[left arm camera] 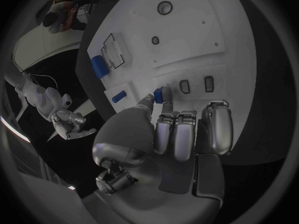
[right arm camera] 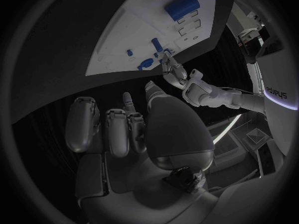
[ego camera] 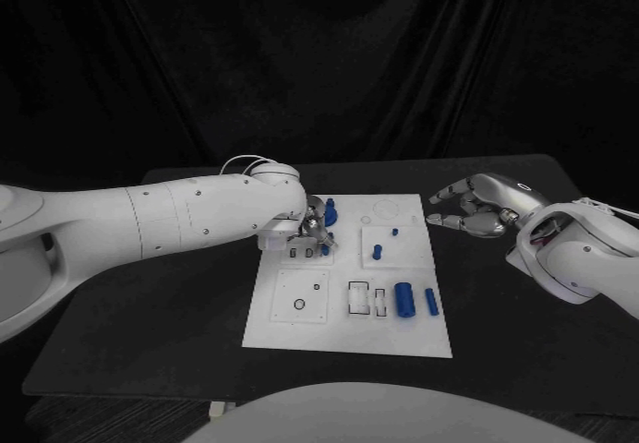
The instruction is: Assemble the parts on the task board
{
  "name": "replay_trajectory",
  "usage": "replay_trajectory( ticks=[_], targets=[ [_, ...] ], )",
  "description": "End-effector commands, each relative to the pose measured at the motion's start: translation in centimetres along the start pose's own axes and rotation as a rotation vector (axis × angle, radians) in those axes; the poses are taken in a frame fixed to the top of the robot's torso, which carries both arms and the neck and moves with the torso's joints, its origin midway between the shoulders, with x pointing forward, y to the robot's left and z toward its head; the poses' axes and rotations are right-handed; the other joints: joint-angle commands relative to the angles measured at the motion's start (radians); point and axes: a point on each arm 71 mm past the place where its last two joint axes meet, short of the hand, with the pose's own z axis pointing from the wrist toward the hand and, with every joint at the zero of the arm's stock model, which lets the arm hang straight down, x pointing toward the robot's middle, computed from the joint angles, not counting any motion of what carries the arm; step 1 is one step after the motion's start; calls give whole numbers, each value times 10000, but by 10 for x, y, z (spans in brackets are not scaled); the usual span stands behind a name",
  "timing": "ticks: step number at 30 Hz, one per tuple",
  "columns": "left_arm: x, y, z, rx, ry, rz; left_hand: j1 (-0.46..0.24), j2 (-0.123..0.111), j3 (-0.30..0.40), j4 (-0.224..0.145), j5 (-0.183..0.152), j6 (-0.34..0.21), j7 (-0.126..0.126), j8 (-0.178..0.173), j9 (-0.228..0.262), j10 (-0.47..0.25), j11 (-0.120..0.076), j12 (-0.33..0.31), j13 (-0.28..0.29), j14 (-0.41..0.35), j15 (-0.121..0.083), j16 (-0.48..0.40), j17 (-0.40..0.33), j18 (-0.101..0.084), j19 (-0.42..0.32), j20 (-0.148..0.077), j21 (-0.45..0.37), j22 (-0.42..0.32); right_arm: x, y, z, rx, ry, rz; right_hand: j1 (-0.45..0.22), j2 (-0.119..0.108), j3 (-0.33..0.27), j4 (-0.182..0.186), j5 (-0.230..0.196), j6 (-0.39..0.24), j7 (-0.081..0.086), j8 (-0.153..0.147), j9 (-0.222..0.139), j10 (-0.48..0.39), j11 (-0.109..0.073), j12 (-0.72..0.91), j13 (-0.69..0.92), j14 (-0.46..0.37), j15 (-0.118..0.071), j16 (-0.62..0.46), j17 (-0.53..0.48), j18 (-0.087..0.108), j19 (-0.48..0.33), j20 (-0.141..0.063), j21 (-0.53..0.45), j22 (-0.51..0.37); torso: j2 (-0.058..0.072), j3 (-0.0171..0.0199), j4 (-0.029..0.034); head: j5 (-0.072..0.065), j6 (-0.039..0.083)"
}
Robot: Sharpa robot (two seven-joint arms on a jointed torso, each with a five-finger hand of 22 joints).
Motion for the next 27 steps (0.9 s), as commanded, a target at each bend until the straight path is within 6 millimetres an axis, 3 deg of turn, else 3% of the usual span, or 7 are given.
replay_trajectory(
  ticks=[1, 6, 10, 17, 18, 21, 27],
  targets=[
    [2, -1, 1, 149, 150, 62, 94, -43, 143, -63, 118, 110, -1, -75, 29, 1044, -13, 35, 2633, 1056, 3, 27, 2634, -56, -42, 3, -71, 512, 1, 0, 0, -12, 70, -15, 56, 47, -33, -48, 36, 57, -9, 59, -16, 969, 47, -57, 2549, 838, 54, -55, 1607, 94, -32, 8, -65, 1781, -4, 3, -12, 73, -2],
    [2, -1, 1, 140, 174, 69, 67, -140, 505, -252, 410, 190, -23, -200, 105, 1044, -31, 35, 2633, 1056, -16, 27, 2634, -55, -38, -15, -92, 534, 1, 0, 0, 8, 90, -21, 83, 57, -28, -60, 44, 63, -8, 52, -24, 971, 47, -55, 2551, 835, 53, -63, 1598, 96, -36, 9, -76, 1777, -6, 4, -14, 83, -2],
    [2, -1, 1, 145, 173, 62, 31, -305, 1070, -538, 934, 235, -42, -365, 193, 1044, -54, 35, 2633, 1056, -38, 27, 2634, -56, -27, -37, -112, 565, 1, -1, -1, 36, 121, -26, 99, 65, -25, -67, 49, 67, -7, 49, -28, 971, 47, -55, 2551, 833, 54, -69, 1593, 98, -40, 10, -87, 1775, -9, 5, -16, 46, -2],
    [2, 2, 2, 116, 133, 4, -583, -949, 3295, -1337, 1706, 366, -44, -666, 509, 1044, -69, 35, 2633, 1056, -61, 27, 2634, -61, 15, -64, -163, 656, 1, -2, -2, 73, 183, -32, 164, 66, -21, -105, 52, 86, -5, 39, -43, 959, 48, -69, 2537, 822, 54, -107, 1548, 105, -54, 11, -124, 1765, -12, 1, -15, 78, -2],
    [2, 3, 1, 106, 119, -14, -880, -1103, 3907, -1489, 1774, 405, -43, -703, 640, 1044, -52, 35, 2633, 1056, -38, 27, 2634, -55, 26, -77, -177, 683, 1, -2, -2, 78, 190, -33, 165, 66, -21, -105, 52, 86, -5, 39, -43, 959, 48, -69, 2537, 822, 54, -108, 1547, 105, -54, 11, -124, 1765, -10, 2, -15, 99, -2],
    [1, 6, 1, 76, 44, -92, -1230, -1318, 4684, -1736, 1910, 404, -25, -760, 842, 1044, -62, 35, 2633, 1056, -49, 27, 2634, -61, 45, -61, -200, 721, 1, -3, -2, 90, 198, -34, 171, 65, -21, -109, 51, 87, -5, 38, -44, 953, 48, -76, 2530, 818, 54, -119, 1534, 109, -63, 11, -146, 1759, -9, 0, -9, 139, -2],
    [0, 13, -1, -23, -185, -309, -1426, -1399, 5041, -1831, 2017, 411, -19, -788, 959, 1044, -61, 35, 2633, 1056, -55, 27, 2634, -71, 85, -57, -192, 767, 1, -3, -3, 114, 209, -35, 171, 65, -21, -109, 51, 87, -5, 38, -44, 953, 48, -76, 2530, 818, 54, -119, 1534, 109, -63, 11, -146, 1759, -14, 9, -15, 173, -2]
  ],
)
